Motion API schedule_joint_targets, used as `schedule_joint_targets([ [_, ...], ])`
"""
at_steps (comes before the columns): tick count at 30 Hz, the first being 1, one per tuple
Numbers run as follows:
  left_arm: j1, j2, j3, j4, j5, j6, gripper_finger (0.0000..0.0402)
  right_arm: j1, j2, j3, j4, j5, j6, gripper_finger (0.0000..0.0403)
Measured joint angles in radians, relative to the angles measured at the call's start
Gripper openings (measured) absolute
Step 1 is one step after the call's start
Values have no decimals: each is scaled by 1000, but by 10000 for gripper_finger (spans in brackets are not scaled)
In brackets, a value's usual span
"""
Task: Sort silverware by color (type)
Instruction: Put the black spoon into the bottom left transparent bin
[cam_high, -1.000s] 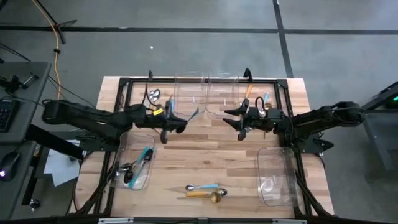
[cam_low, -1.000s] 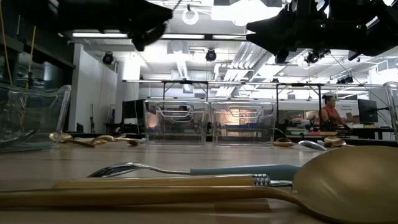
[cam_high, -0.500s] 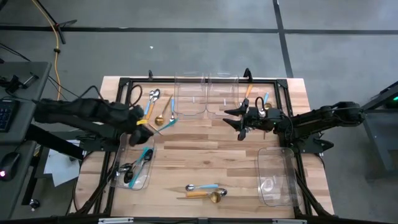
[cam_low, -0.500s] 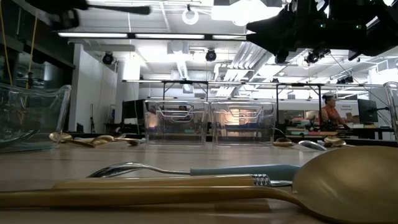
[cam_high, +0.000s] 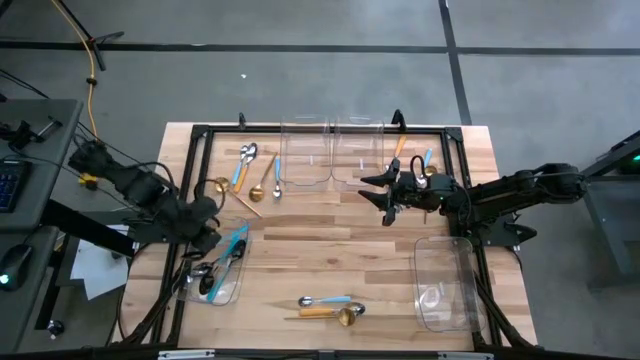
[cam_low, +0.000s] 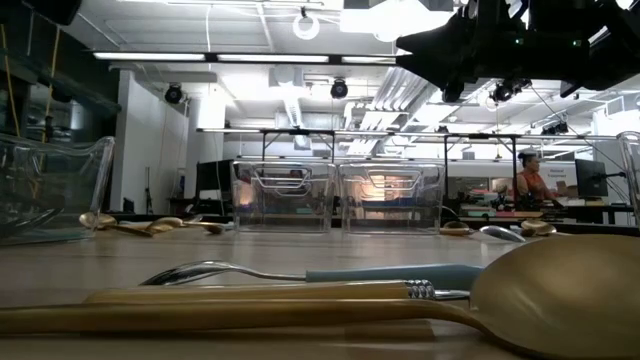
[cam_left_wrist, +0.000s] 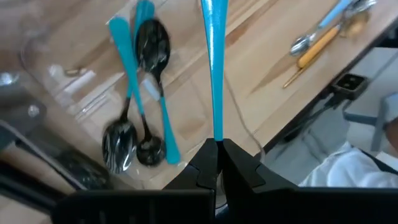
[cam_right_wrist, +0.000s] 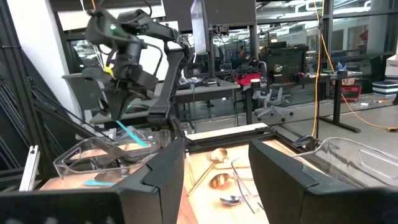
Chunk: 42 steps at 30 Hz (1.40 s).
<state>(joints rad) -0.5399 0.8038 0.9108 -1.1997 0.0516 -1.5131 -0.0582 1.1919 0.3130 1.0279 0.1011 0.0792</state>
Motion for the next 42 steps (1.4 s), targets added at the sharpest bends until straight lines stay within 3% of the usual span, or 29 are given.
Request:
schedule_joint_targets([
  [11, -245, 110, 0, 0, -78, -246, 0, 0, 0, 0, 0, 0, 0, 165],
  [17, -321, 139, 0, 0, -123, -309, 0, 0, 0, 0, 0, 0, 0, 165],
  [42, -346, 142, 0, -19, -166, -326, 0, 0, 0, 0, -1, 1, -8, 165],
])
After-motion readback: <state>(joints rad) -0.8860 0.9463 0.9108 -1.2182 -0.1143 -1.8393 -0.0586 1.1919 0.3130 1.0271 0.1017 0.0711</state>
